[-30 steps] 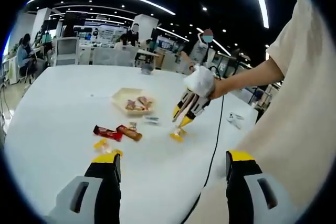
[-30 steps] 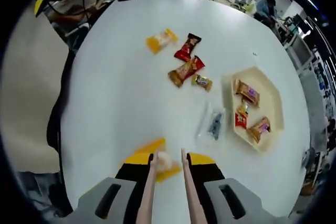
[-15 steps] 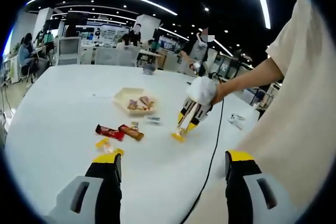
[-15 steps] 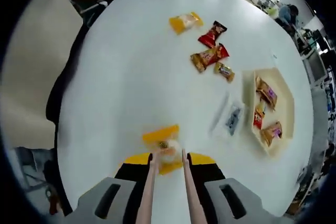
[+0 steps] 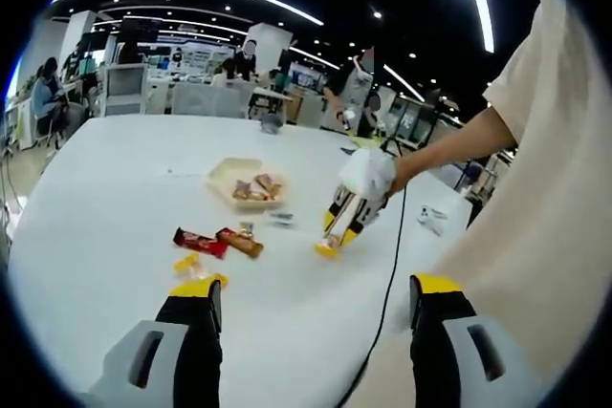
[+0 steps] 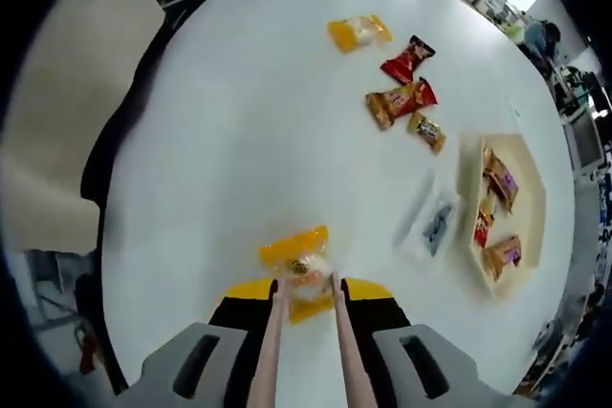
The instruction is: Place the target food into the container with the food tongs after gripping and lifting it, then release it inside without dropping or visibly crushing the food.
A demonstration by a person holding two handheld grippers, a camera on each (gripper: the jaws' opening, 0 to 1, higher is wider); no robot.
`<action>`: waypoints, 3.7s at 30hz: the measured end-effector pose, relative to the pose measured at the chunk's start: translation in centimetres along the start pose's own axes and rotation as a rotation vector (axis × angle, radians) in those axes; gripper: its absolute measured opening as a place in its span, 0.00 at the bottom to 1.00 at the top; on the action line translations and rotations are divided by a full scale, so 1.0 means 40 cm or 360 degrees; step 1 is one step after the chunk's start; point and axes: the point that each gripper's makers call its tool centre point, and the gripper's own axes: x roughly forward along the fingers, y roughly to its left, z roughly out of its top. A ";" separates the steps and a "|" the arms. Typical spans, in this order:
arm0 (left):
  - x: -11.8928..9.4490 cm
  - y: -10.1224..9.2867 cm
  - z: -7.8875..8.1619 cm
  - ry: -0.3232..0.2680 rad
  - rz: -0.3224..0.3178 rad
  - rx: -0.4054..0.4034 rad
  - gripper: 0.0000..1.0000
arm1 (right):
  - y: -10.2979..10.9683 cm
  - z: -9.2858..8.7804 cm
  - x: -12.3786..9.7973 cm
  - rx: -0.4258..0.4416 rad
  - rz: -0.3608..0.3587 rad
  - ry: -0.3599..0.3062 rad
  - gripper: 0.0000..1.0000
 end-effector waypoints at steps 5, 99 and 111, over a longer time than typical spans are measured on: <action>0.005 -0.003 0.002 0.0007 -0.0011 0.0018 0.81 | -0.002 0.002 0.002 -0.0025 0.0002 0.0006 0.26; -0.017 -0.035 -0.021 0.0006 0.0024 0.0017 0.79 | -0.123 0.043 -0.095 0.0609 -0.0219 -0.0312 0.21; -0.017 -0.028 -0.021 0.0007 0.0029 0.0010 0.79 | -0.221 0.074 -0.149 0.0630 -0.0321 -0.0397 0.21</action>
